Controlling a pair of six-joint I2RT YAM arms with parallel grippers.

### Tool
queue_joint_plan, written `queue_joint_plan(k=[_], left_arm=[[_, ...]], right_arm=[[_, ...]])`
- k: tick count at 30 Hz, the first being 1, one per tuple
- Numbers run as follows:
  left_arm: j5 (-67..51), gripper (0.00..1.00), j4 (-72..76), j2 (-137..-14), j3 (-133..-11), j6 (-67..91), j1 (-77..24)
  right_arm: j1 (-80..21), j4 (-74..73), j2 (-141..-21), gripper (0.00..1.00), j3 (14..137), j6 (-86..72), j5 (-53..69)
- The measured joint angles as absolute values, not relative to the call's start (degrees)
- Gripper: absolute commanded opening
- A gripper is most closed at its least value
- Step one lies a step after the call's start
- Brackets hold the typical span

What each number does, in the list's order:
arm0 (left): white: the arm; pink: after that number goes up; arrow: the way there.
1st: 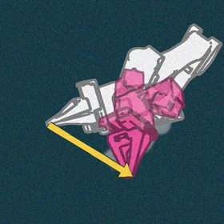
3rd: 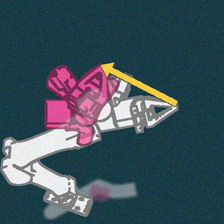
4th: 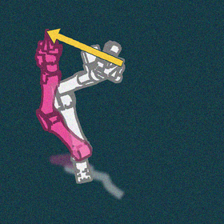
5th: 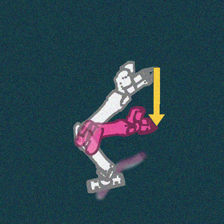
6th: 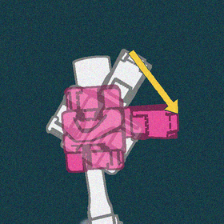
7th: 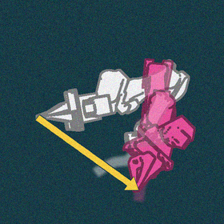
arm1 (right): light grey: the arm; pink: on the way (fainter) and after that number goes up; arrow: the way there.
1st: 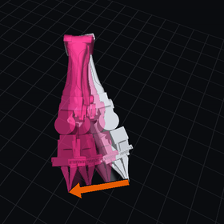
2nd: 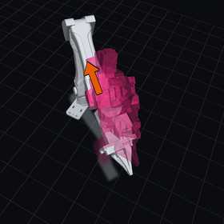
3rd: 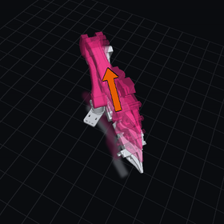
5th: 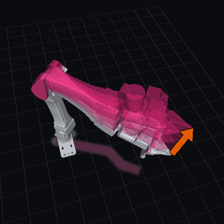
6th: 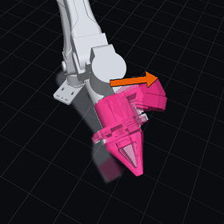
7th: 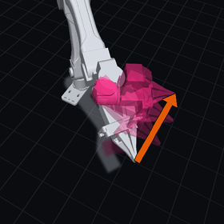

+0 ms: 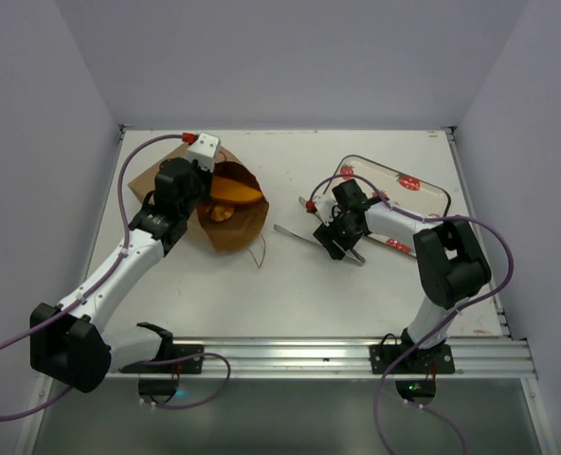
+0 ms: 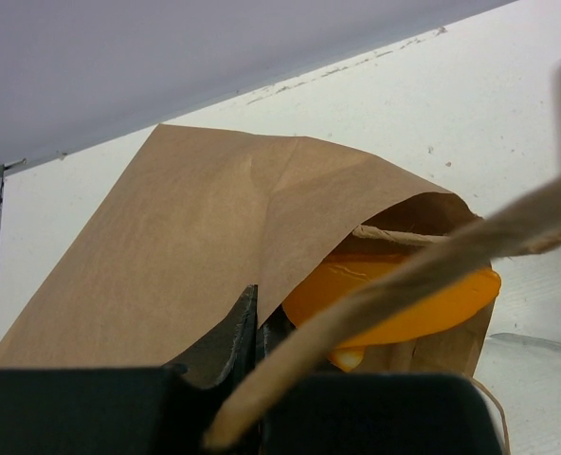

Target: Take the fake bread out of the paper bag

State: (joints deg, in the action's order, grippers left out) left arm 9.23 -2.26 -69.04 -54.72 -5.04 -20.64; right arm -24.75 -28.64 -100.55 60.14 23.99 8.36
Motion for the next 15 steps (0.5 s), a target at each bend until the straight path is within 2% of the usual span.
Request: queue_joint_plan(k=[3,7,13,14,15], left_arm=[[9.23,0.0,-2.26,-68.95,-54.72,-5.04,-20.64],[9.23,0.0,-2.28,-68.84,-54.59,-5.04,-20.64],[9.23,0.0,-2.26,-68.75,-54.5,-5.04,-20.64],[9.26,0.0,-2.26,-68.73,-54.5,-5.04,-20.64],[9.28,0.0,-2.26,-68.71,-54.5,-5.04,-20.64]], right_arm=[[-24.73,-28.58,-100.57,0.69,60.14,23.97,8.36],[-24.67,-28.32,-100.62,0.61,60.14,23.9,8.34],[-24.32,-27.24,-100.75,0.31,60.16,23.4,8.64],[-24.32,-27.16,-100.71,0.19,60.16,23.29,8.71],[-24.32,-27.09,-100.6,0.15,60.1,23.49,8.82]])
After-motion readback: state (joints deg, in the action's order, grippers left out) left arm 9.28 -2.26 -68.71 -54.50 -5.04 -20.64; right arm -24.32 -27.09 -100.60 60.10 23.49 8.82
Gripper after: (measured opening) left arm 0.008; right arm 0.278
